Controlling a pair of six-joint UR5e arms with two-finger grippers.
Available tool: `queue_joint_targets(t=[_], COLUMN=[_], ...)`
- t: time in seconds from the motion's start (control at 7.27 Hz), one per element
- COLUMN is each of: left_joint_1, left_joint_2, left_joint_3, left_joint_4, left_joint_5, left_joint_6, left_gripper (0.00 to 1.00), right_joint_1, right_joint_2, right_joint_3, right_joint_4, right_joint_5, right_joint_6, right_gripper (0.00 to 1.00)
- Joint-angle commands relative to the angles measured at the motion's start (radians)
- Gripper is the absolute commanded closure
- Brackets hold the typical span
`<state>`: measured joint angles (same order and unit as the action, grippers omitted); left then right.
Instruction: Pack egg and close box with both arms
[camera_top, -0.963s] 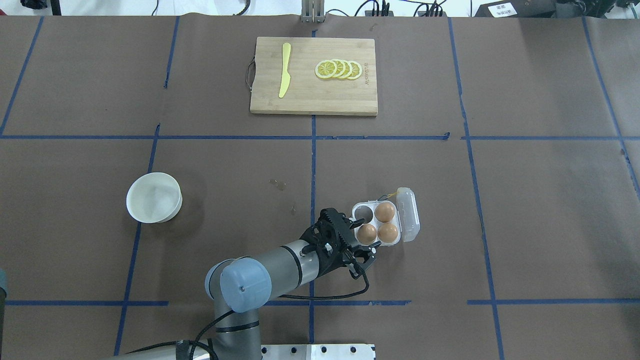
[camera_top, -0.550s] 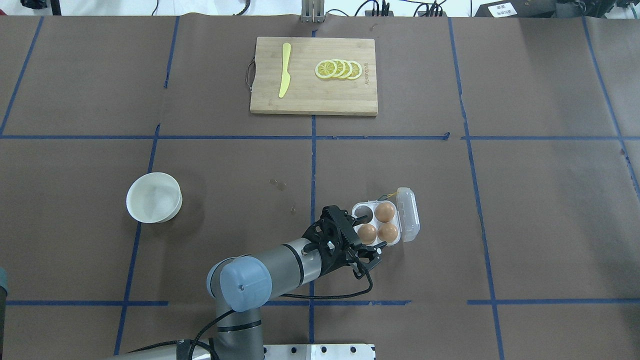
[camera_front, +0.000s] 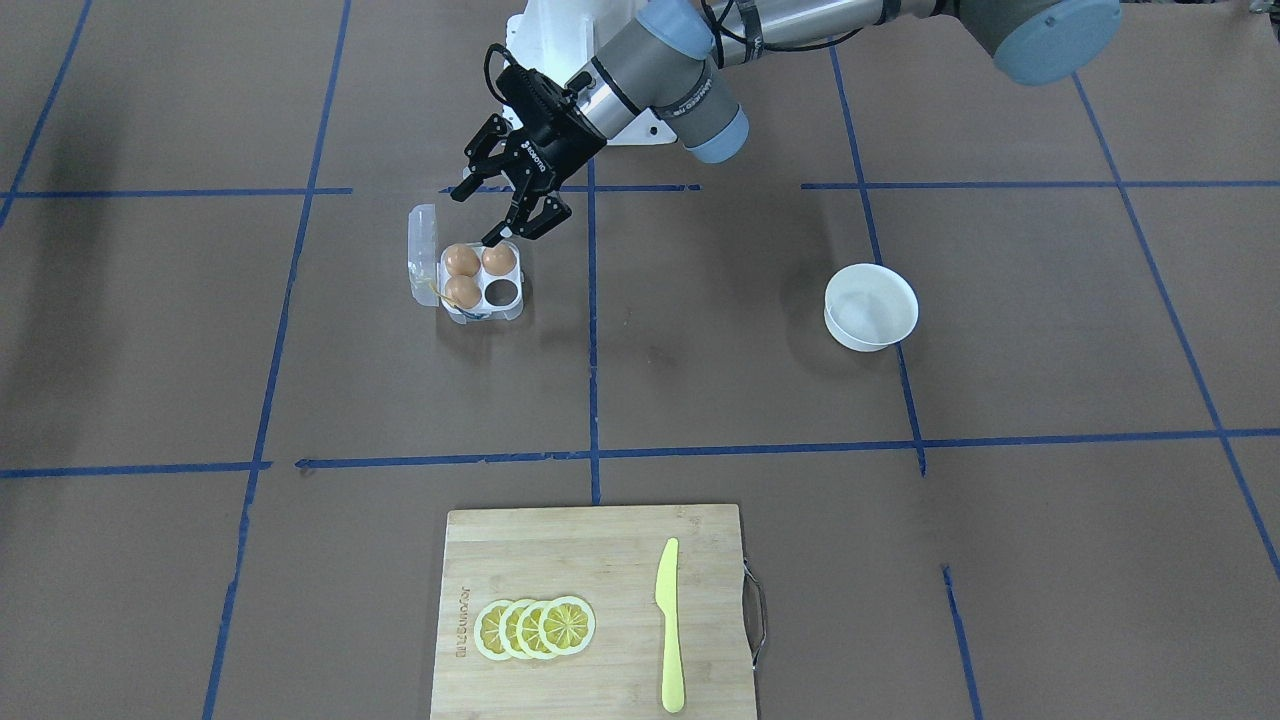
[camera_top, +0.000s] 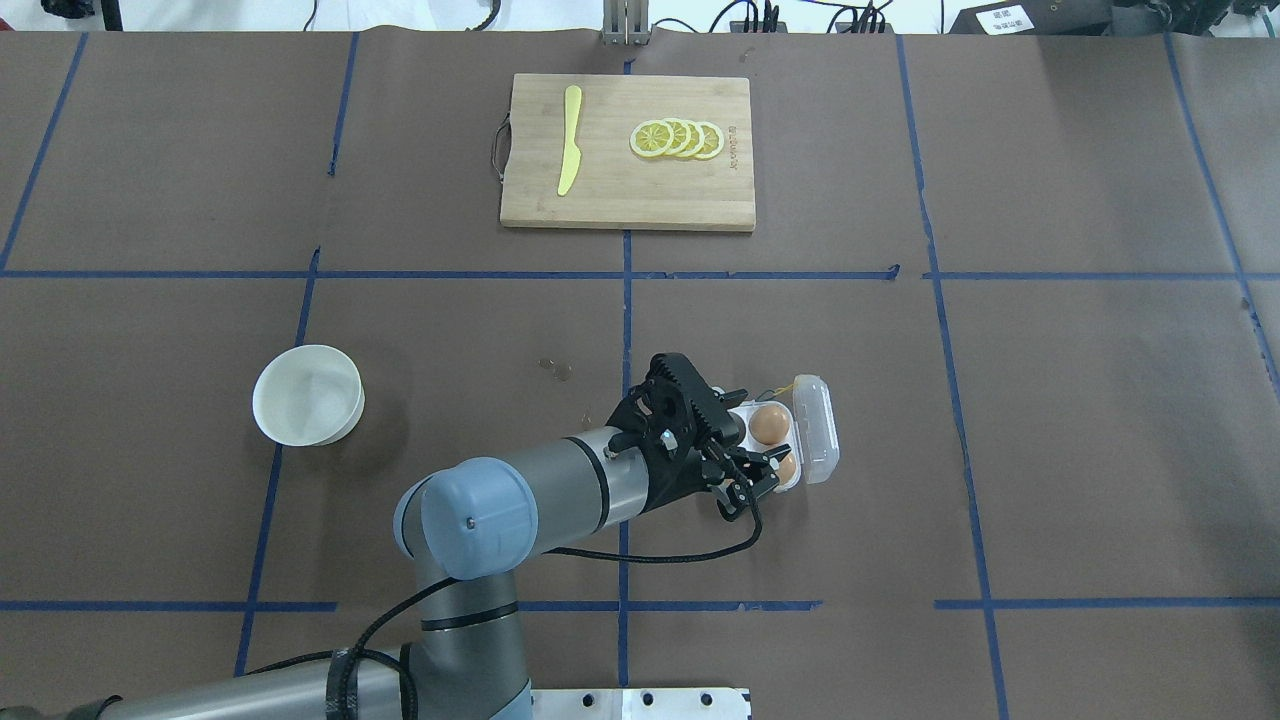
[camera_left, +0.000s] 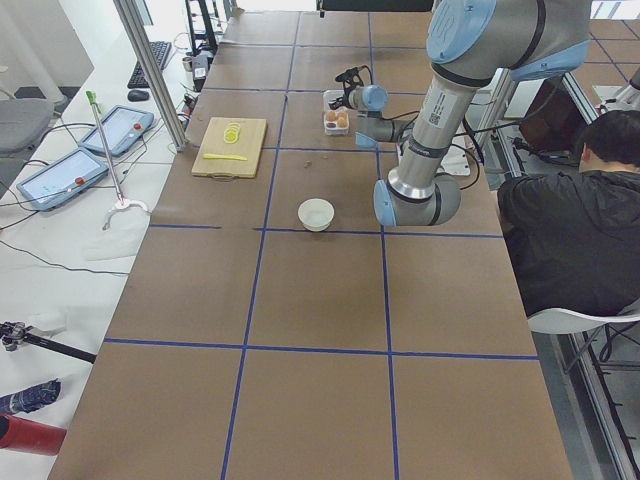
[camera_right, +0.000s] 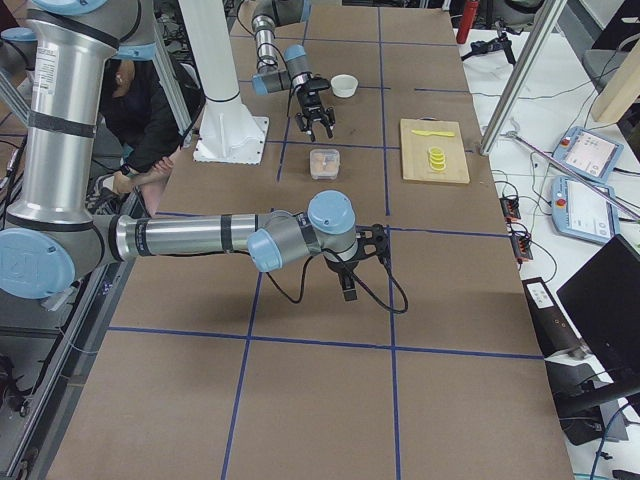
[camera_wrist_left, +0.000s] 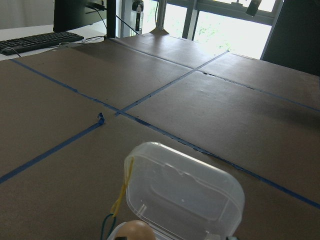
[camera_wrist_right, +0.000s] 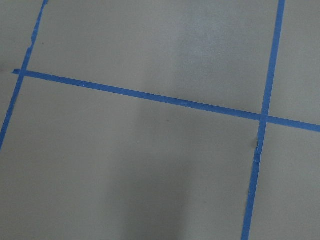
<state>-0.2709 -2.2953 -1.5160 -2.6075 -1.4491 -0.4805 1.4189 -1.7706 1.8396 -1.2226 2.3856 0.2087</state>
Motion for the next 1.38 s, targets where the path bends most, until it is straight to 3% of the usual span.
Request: queue_joint_targets(t=[0.0,0.14,0.28,0.55,0.69,1.1,1.24], left_joint_1=[-0.074,-0.143,-0.242,-0.484,-0.625,-0.827,-0.96], left_joint_2=[0.013,0.029,0.061,0.12,0.149,0.357,0.431], left_joint_3=[-0.178,-0.246,-0.321,-0.433,-0.437,-0.437,-0.403], left_joint_4=[0.34,0.492,0.652,0.907,0.988,1.001,1.012], left_joint_5=[-0.107,-0.193,-0.299,-0.455,-0.55,-0.576,-0.577], left_joint_6=[-0.131,-0.147,-0.147,-0.145,-0.135,-0.059,0.243], left_gripper=[0.25,0.23,0.04,0.0,0.0,0.0,0.0], right_joint_1=[0.0,0.0,0.0,0.0,0.0,0.0,0.0], right_joint_2=[-0.004,-0.006,-0.009,-0.021,-0.021,-0.023,-0.023], right_joint_3=[0.003,0.003,0.004,0.001,0.0,0.0,0.0], right_joint_4=[0.0,0.0,0.005,0.028,0.028,0.028,0.028], right_joint_5=[0.001,0.001,0.001,0.001,0.001,0.001,0.0], right_joint_6=[0.0,0.0,0.0,0.0,0.0,0.0,0.0], right_gripper=[0.0,0.0,0.0,0.0,0.0,0.0,0.0])
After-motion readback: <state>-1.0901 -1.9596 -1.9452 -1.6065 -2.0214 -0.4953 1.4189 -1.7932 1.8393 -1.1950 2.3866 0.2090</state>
